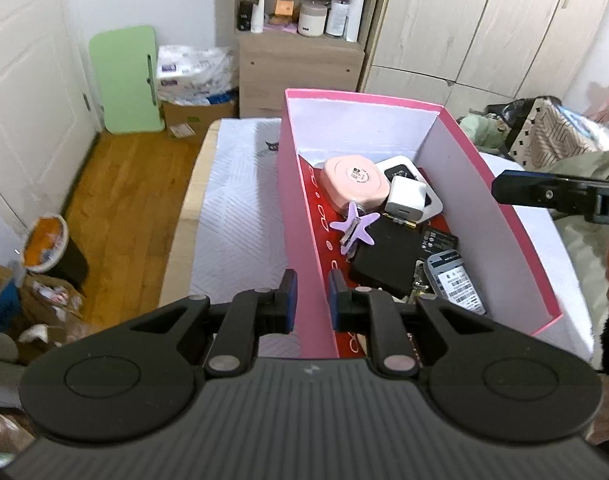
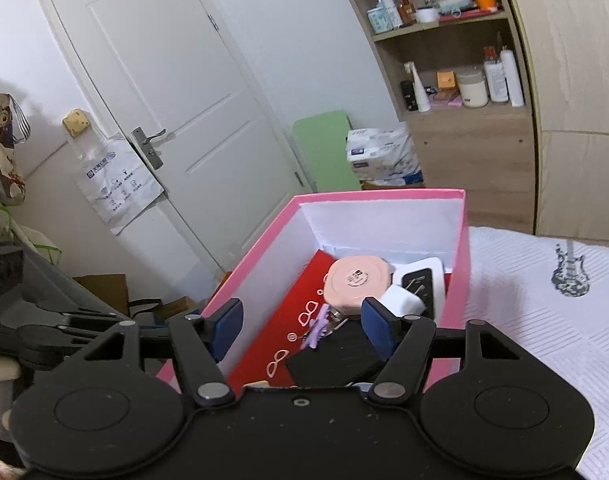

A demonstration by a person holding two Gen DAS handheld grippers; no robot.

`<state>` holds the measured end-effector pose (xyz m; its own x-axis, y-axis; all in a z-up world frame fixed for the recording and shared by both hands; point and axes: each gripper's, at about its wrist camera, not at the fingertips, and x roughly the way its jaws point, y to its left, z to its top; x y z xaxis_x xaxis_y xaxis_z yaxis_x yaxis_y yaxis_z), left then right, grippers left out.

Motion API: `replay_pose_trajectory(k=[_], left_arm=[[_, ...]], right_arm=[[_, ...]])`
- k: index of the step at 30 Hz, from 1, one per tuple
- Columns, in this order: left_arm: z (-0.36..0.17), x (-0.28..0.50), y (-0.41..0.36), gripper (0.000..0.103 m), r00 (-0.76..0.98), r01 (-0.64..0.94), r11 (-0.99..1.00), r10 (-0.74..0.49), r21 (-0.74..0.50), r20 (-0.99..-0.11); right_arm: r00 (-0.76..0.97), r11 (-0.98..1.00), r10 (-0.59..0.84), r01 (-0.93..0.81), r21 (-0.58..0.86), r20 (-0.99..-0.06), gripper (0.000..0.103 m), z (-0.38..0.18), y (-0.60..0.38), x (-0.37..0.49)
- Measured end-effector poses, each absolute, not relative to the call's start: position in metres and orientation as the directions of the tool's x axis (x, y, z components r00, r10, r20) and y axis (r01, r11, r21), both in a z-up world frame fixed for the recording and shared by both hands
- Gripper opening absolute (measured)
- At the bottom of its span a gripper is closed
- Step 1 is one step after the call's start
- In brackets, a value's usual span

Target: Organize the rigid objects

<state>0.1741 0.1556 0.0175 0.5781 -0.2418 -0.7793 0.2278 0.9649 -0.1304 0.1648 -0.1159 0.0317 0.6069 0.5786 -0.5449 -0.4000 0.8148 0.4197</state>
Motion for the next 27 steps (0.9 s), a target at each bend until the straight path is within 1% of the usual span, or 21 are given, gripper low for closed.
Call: replay_pose_trajectory(k=[3, 5, 7, 9, 10, 11, 13, 14, 16, 19, 20, 21, 22, 23, 27], left_arm=[[0.024, 0.172, 0.15, 0.016, 0.57, 0.24, 0.963, -0.243, -0.124, -0.785], [0.031, 0.169, 0.146, 0.018, 0.579, 0.249, 0.963, -0.231, -0.101, -0.782], [0.038, 0.165, 0.143, 0.028, 0.585, 0.254, 0.963, -0.226, -0.089, -0.779], [0.046, 0.161, 0.142, 0.034, 0.594, 0.255, 0.964, -0.219, -0.076, -0.774], [0.049, 0.158, 0.141, 0.04, 0.599, 0.253, 0.965, -0.211, -0.067, -0.772], [0.051, 0.157, 0.14, 0.044, 0.601, 0.249, 0.966, -0.206, -0.065, -0.772], [0.054, 0.154, 0.139, 0.052, 0.594, 0.224, 0.972, -0.198, -0.076, -0.779], [0.054, 0.154, 0.139, 0.054, 0.587, 0.205, 0.975, -0.197, -0.091, -0.785], [0.054, 0.153, 0.135, 0.065, 0.576, 0.185, 0.974, -0.217, -0.133, -0.788], [0.052, 0.15, 0.123, 0.069, 0.555, 0.202, 0.962, -0.268, -0.185, -0.788], [0.051, 0.147, 0.118, 0.07, 0.554, 0.212, 0.96, -0.272, -0.183, -0.787], [0.051, 0.144, 0.113, 0.074, 0.557, 0.218, 0.96, -0.269, -0.174, -0.786], [0.05, 0.141, 0.108, 0.08, 0.564, 0.216, 0.963, -0.257, -0.16, -0.784], [0.05, 0.138, 0.105, 0.083, 0.574, 0.209, 0.967, -0.241, -0.145, -0.783], [0.048, 0.129, 0.092, 0.087, 0.602, 0.117, 0.992, -0.109, -0.048, -0.791]], right_arm=[[0.621, 0.823, 0.567, -0.396, 0.407, -0.542, 0.07, 0.033, -0.119, 0.161], [0.622, 0.818, 0.573, -0.399, 0.413, -0.533, 0.07, 0.034, -0.123, 0.159], [0.631, 0.82, 0.57, -0.4, 0.409, -0.526, 0.071, 0.036, -0.125, 0.157], [0.642, 0.827, 0.561, -0.399, 0.397, -0.523, 0.071, 0.039, -0.126, 0.155], [0.648, 0.83, 0.556, -0.398, 0.391, -0.521, 0.071, 0.041, -0.126, 0.153], [0.65, 0.83, 0.555, -0.399, 0.389, -0.519, 0.071, 0.043, -0.127, 0.152], [0.653, 0.83, 0.556, -0.4, 0.389, -0.515, 0.071, 0.045, -0.128, 0.149], [0.654, 0.829, 0.557, -0.401, 0.389, -0.512, 0.071, 0.045, -0.128, 0.148], [0.654, 0.824, 0.565, -0.414, 0.388, -0.503, 0.071, 0.047, -0.128, 0.143], [0.657, 0.818, 0.574, -0.425, 0.388, -0.489, 0.071, 0.05, -0.129, 0.136], [0.659, 0.819, 0.572, -0.426, 0.385, -0.488, 0.072, 0.051, -0.129, 0.134], [0.66, 0.82, 0.57, -0.428, 0.379, -0.489, 0.072, 0.053, -0.129, 0.131], [0.661, 0.823, 0.567, -0.428, 0.373, -0.491, 0.072, 0.054, -0.129, 0.128], [0.663, 0.826, 0.562, -0.426, 0.368, -0.494, 0.073, 0.056, -0.13, 0.126], [0.678, 0.859, 0.511, -0.381, 0.342, -0.528, 0.076, 0.058, -0.137, 0.115]])
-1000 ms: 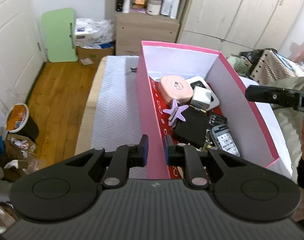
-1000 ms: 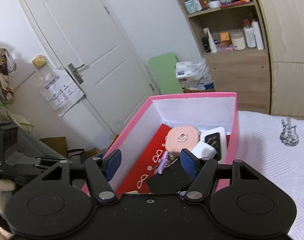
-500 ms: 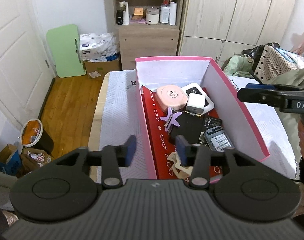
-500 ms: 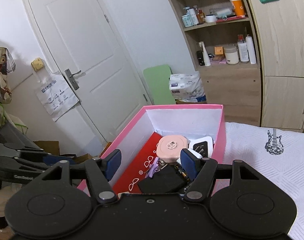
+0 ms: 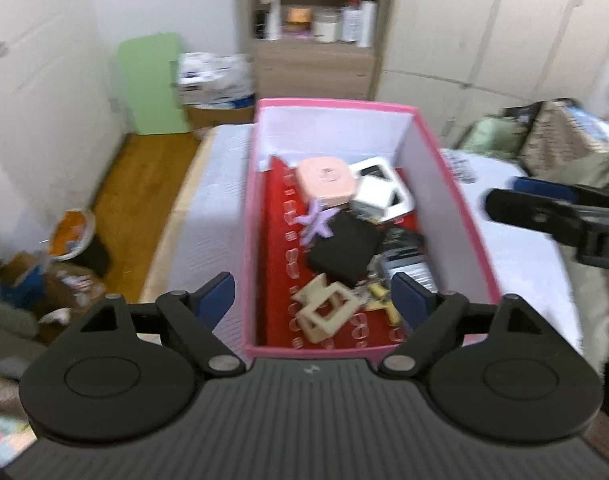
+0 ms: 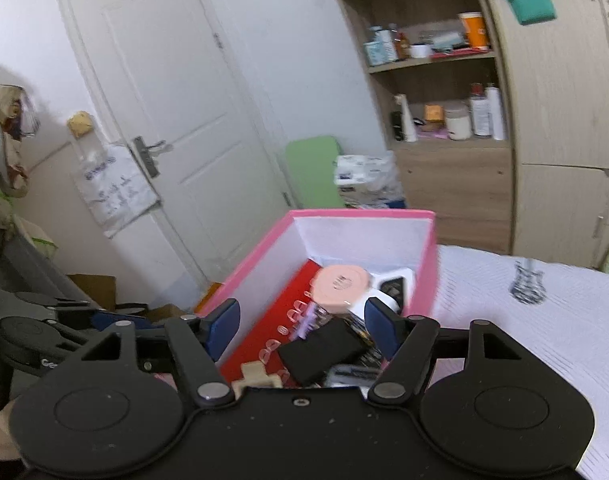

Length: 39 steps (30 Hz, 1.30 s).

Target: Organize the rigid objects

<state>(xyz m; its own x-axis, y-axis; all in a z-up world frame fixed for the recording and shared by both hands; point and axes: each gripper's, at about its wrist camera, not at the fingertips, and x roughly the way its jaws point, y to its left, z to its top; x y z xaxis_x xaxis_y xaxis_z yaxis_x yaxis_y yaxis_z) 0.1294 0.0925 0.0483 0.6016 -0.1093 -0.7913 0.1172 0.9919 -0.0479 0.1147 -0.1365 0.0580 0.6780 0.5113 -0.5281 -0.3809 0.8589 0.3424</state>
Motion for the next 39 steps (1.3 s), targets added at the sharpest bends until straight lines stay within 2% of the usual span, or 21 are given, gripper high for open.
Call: replay_pose_trajectory(k=[2, 3, 8, 13, 20, 31, 39], left_arm=[[0.045, 0.126, 0.089, 0.091, 0.594, 0.085, 0.996, -0.056, -0.006, -0.803], [0.044, 0.124, 0.089, 0.092, 0.593, 0.074, 0.997, -0.041, 0.004, -0.804], [0.034, 0.113, 0.086, 0.092, 0.567, 0.067, 0.996, -0.082, -0.053, -0.82], [0.03, 0.107, 0.076, 0.093, 0.547, 0.05, 0.997, -0.072, -0.053, -0.834], [0.028, 0.099, 0.059, 0.093, 0.531, 0.06, 0.998, -0.061, -0.034, -0.845], [0.027, 0.093, 0.043, 0.093, 0.546, 0.068, 0.998, -0.036, 0.002, -0.837], [0.025, 0.087, 0.029, 0.093, 0.548, 0.085, 0.996, -0.029, 0.021, -0.836]], right_arm=[[0.684, 0.887, 0.458, -0.319, 0.332, -0.567, 0.098, 0.059, -0.141, 0.11], [0.687, 0.904, 0.424, -0.276, 0.328, -0.59, 0.1, 0.06, -0.144, 0.108], [0.723, 0.946, 0.308, -0.167, 0.277, -0.619, 0.1, 0.066, -0.16, 0.084], [0.662, 0.919, 0.382, -0.197, 0.342, -0.645, 0.1, 0.069, -0.176, 0.07], [0.68, 0.912, 0.383, -0.169, 0.375, -0.626, 0.1, 0.068, -0.188, 0.055], [0.705, 0.966, 0.254, -0.159, 0.202, -0.663, 0.1, 0.064, -0.185, 0.047], [0.709, 0.963, 0.263, -0.153, 0.222, -0.655, 0.1, 0.062, -0.194, 0.035]])
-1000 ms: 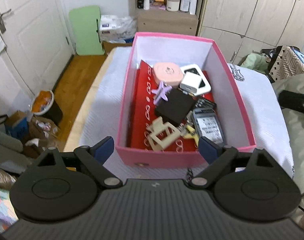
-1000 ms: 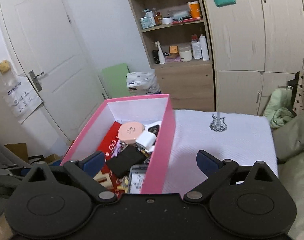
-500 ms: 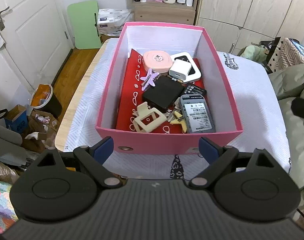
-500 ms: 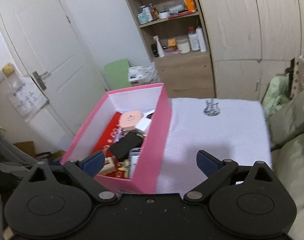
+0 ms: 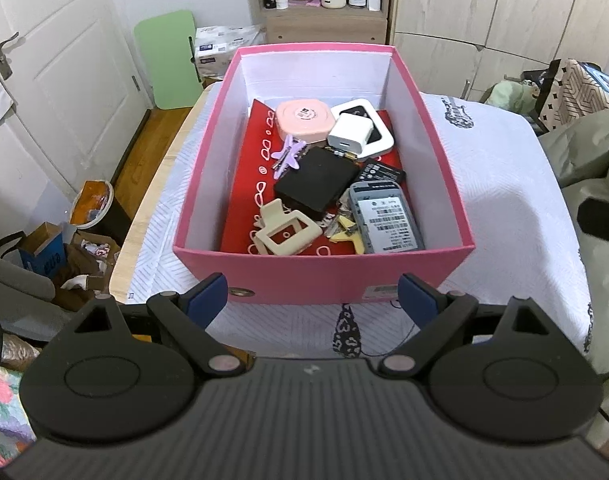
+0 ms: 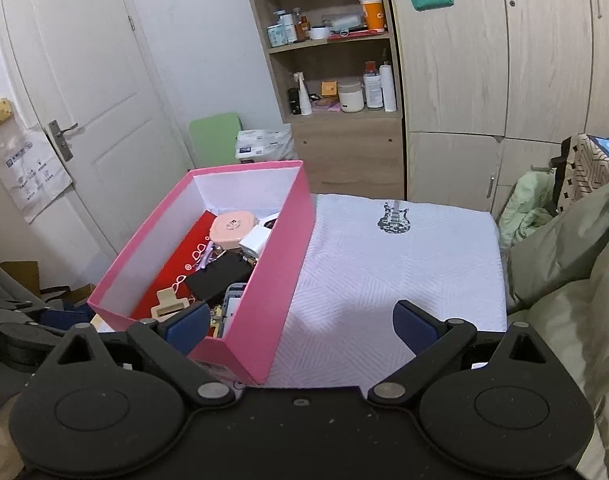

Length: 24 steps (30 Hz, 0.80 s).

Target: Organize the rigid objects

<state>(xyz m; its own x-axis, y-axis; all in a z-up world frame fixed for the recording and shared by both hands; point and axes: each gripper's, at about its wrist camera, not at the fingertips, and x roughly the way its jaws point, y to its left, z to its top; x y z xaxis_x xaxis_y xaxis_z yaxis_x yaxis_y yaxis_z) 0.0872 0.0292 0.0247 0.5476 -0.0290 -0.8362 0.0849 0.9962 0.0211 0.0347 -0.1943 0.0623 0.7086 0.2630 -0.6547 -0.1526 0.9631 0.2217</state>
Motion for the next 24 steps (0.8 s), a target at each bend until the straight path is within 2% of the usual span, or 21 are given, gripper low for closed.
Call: replay_pose_trajectory(k=[24], left_arm=[[0.023, 0.081, 0.023, 0.096, 0.568, 0.125, 0.992, -0.062, 0.011, -0.821]], right_arm=[[0.71, 0.982, 0.183, -0.099, 0.16, -0.68, 0.1, 0.056, -0.189, 0.022]])
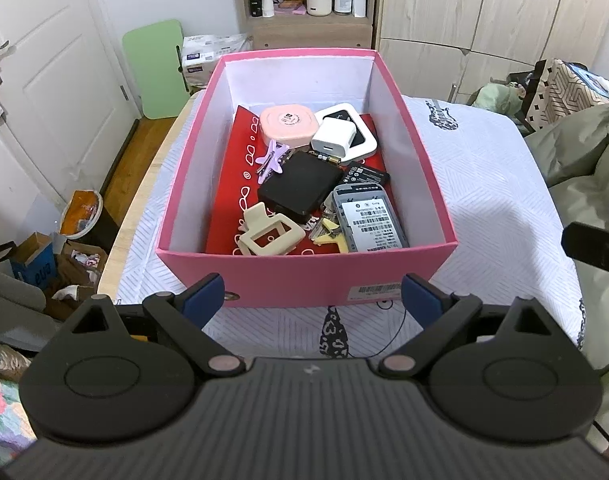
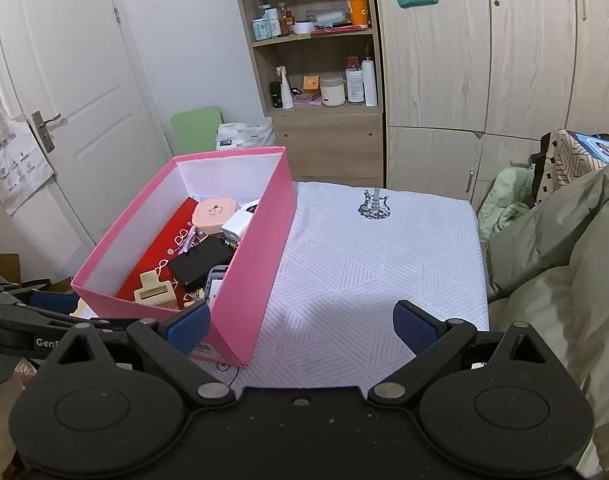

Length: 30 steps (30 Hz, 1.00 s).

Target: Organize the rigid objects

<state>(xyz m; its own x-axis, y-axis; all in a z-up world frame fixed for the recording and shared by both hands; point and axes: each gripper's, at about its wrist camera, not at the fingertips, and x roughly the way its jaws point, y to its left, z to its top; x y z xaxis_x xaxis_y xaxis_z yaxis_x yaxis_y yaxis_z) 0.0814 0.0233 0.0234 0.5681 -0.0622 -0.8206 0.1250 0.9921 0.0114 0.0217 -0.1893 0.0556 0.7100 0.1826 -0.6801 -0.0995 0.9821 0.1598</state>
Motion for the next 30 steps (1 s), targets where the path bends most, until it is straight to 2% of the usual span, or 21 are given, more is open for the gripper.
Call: replay_pose_trajectory(k=[5, 30], left_arm=[[0.023, 0.082, 0.024, 0.096, 0.557, 0.137, 0.991, -0.085, -0.01, -0.826], [0.03, 0.071, 0.03, 0.096, 0.615, 0.113, 0.992, -0.024, 0.058, -0.788]], right_arm=[[0.709, 0.984, 0.17, -0.091, 0.151, -0.685, 0.1, 0.055, -0.188, 0.021], [0.7, 0.987, 0.153, -0.081, 0.136, -0.698, 0.1, 0.055, -0.188, 0.014]])
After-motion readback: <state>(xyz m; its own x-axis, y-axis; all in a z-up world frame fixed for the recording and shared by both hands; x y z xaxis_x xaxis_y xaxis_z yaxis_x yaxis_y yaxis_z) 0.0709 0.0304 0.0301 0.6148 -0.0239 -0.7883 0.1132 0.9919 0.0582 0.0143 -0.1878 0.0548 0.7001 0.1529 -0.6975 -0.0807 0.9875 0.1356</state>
